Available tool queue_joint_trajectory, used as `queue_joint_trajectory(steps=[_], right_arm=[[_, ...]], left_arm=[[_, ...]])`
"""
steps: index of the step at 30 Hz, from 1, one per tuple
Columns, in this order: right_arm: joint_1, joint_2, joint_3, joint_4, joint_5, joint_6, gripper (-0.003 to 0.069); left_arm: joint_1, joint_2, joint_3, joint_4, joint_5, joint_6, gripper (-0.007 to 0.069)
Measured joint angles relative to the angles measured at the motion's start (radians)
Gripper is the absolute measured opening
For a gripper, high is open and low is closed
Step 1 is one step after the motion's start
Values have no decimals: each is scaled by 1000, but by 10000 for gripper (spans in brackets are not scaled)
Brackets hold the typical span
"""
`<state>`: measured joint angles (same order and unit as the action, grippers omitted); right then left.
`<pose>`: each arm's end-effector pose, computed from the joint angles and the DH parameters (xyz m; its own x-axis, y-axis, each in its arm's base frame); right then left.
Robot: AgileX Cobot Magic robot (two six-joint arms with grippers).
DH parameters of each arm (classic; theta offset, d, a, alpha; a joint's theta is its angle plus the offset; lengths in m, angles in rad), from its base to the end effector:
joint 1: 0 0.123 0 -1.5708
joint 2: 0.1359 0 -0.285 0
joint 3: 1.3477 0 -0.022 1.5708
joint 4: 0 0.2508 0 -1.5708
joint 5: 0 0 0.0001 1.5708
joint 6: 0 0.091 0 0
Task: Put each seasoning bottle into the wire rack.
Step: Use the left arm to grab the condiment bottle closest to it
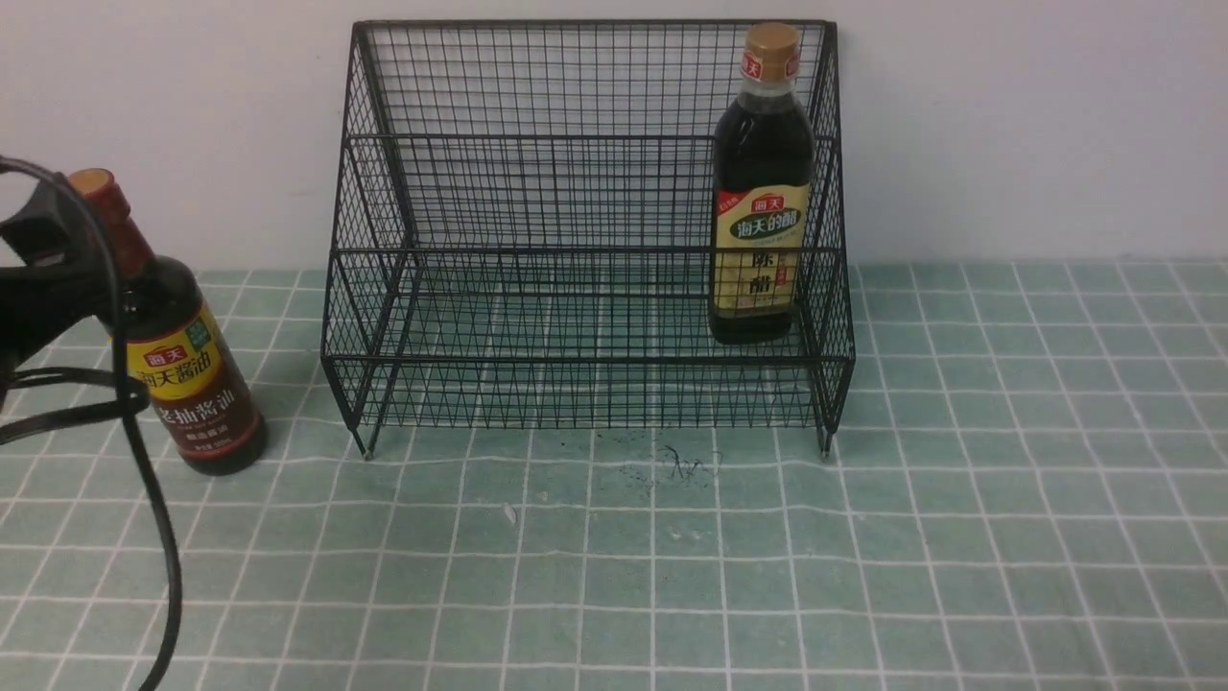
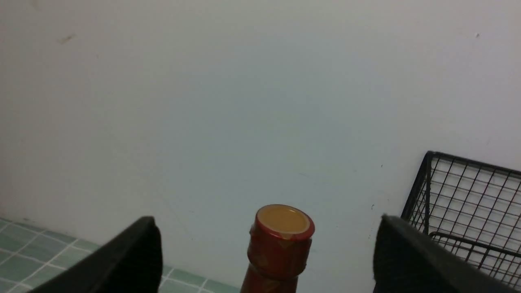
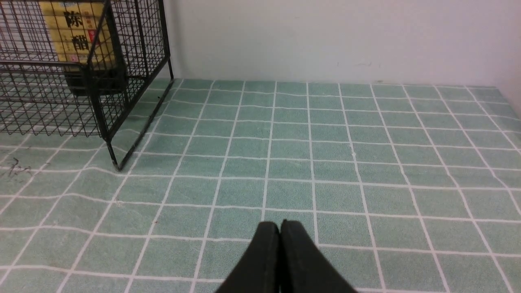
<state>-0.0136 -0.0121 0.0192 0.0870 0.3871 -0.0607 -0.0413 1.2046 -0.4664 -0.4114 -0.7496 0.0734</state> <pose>0.0522 0.0023 0.1727 -0.3012 0.0240 -0.9533 -0.0117 0.9995 0.0288 0.2360 0.0150 0.2707 0.1079 -0.2294 -0.9673 -0.2128 0.9452 -0.2478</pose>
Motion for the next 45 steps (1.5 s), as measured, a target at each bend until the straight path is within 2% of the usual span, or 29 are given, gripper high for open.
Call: queue_joint_trajectory(steps=[8,22,27,30,32,34,38,45], right_arm=[[0,0,0,0,0,0,-10],[0,0,0,0,0,0,-10],[0,0,0,0,0,0,-10],[0,0,0,0,0,0,-10],[0,0,0,0,0,0,-10],[0,0,0,0,0,0,-10],[0,0,0,0,0,0,-10],[0,0,0,0,0,0,-10]], left_arm=[[0,190,-121,8,0,0,623],[51,347,-205,13,0,0,591],[52,370,-212,73,0,-8,588],[52,370,-212,87,-14,-8,528],[52,370,-213,89,-17,-9,442],[52,370,-213,94,-14,-9,262],[52,366,-214,116,5,-10,269],[52,262,-211,159,195,-61,269]])
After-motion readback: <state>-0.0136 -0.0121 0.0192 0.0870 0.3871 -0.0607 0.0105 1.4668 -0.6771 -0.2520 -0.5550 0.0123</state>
